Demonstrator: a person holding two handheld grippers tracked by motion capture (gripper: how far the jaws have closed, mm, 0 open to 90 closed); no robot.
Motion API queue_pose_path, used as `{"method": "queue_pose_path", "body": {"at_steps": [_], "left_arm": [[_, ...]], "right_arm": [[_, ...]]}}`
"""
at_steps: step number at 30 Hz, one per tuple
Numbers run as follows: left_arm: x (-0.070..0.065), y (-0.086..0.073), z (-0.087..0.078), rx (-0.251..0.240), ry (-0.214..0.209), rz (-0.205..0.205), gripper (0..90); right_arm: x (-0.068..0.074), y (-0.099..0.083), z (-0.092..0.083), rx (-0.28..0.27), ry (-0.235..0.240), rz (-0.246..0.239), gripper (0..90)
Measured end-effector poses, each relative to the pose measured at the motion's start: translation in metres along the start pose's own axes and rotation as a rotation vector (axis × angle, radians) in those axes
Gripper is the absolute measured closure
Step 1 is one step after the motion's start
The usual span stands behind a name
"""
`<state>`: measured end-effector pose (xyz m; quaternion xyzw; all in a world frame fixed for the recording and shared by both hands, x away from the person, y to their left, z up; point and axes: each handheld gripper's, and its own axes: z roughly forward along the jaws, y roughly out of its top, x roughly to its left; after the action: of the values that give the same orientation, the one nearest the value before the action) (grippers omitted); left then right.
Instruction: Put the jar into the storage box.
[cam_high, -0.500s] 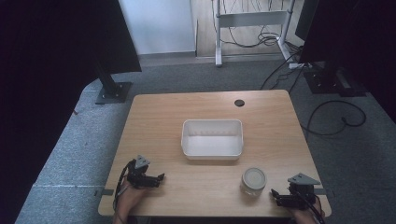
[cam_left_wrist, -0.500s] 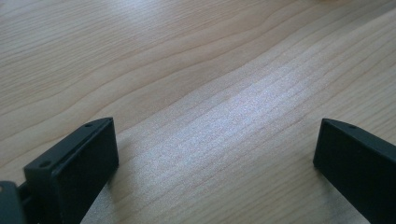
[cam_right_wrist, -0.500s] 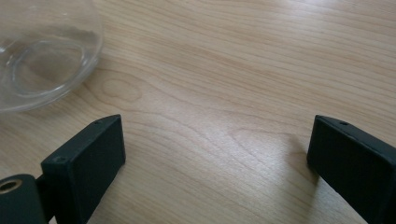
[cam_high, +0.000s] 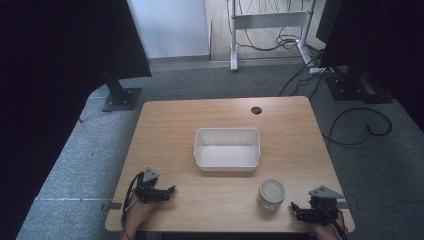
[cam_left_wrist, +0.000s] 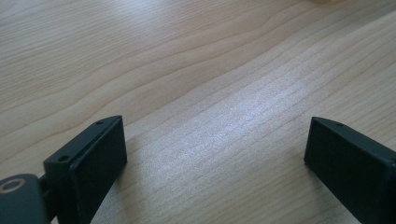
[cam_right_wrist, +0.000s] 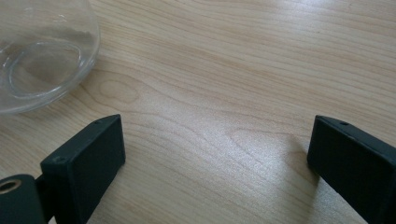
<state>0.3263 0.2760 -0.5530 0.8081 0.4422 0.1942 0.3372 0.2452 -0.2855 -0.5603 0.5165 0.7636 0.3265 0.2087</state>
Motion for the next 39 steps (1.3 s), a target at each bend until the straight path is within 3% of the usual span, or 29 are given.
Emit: {"method": "queue_pose_path", "body": {"at_steps": [8, 14, 27, 39], "left_arm": [[-0.002, 0.000, -0.002, -0.027, -0.043, -0.011, 4.1], [-0.011, 0.006, -0.006, -0.041, -0.072, 0.012, 5.1], [-0.036, 0.023, -0.013, -0.067, -0.127, 0.059, 5.4], [-0.066, 0.039, -0.012, -0.087, -0.213, 0.105, 5.2]], "right_arm": [[0.000, 0.000, 0.000, -0.001, -0.001, 0.000, 3.8], [0.000, 0.000, 0.000, -0.001, 0.000, 0.000, 3.8], [0.000, 0.000, 0.000, -0.002, 0.000, -0.001, 3.8], [0.000, 0.000, 0.000, -0.002, 0.001, -0.001, 3.8]]}}
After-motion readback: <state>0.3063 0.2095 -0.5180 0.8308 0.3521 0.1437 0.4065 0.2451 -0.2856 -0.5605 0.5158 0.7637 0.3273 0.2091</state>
